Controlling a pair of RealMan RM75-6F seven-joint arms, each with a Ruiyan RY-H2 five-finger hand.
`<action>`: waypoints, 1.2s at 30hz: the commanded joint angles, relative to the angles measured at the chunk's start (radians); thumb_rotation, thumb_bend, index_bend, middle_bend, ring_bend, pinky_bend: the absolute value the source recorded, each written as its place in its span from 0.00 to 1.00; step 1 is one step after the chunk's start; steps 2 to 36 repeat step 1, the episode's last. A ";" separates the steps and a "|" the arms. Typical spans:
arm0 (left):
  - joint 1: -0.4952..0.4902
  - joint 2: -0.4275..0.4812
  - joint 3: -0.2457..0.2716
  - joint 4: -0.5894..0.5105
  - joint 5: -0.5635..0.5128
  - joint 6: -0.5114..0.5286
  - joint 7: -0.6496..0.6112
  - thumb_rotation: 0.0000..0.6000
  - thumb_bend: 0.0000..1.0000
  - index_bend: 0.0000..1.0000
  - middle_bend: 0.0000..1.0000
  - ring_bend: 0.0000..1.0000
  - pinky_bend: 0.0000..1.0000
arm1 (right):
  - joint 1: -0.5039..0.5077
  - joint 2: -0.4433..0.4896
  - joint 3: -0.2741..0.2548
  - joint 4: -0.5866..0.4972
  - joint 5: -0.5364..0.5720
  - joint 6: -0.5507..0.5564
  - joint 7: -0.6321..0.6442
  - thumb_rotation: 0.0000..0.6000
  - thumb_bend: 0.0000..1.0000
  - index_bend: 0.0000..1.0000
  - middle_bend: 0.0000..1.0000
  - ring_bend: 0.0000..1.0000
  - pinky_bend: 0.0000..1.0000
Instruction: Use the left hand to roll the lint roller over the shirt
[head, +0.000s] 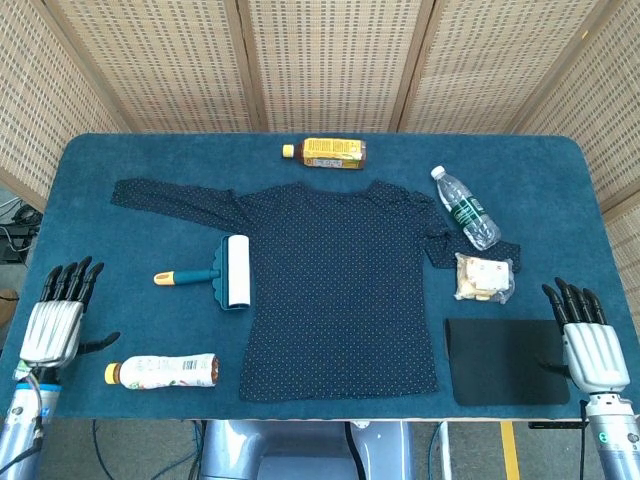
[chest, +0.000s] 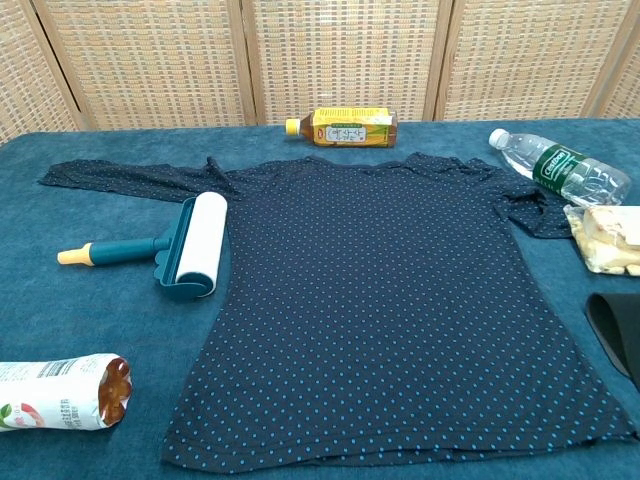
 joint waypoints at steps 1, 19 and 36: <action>0.056 0.017 0.023 0.025 0.037 0.022 -0.056 1.00 0.04 0.00 0.00 0.00 0.00 | -0.001 0.000 -0.001 -0.002 -0.005 0.006 -0.001 1.00 0.05 0.00 0.00 0.00 0.00; 0.056 0.017 0.023 0.025 0.037 0.022 -0.056 1.00 0.04 0.00 0.00 0.00 0.00 | -0.001 0.000 -0.001 -0.002 -0.005 0.006 -0.001 1.00 0.05 0.00 0.00 0.00 0.00; 0.056 0.017 0.023 0.025 0.037 0.022 -0.056 1.00 0.04 0.00 0.00 0.00 0.00 | -0.001 0.000 -0.001 -0.002 -0.005 0.006 -0.001 1.00 0.05 0.00 0.00 0.00 0.00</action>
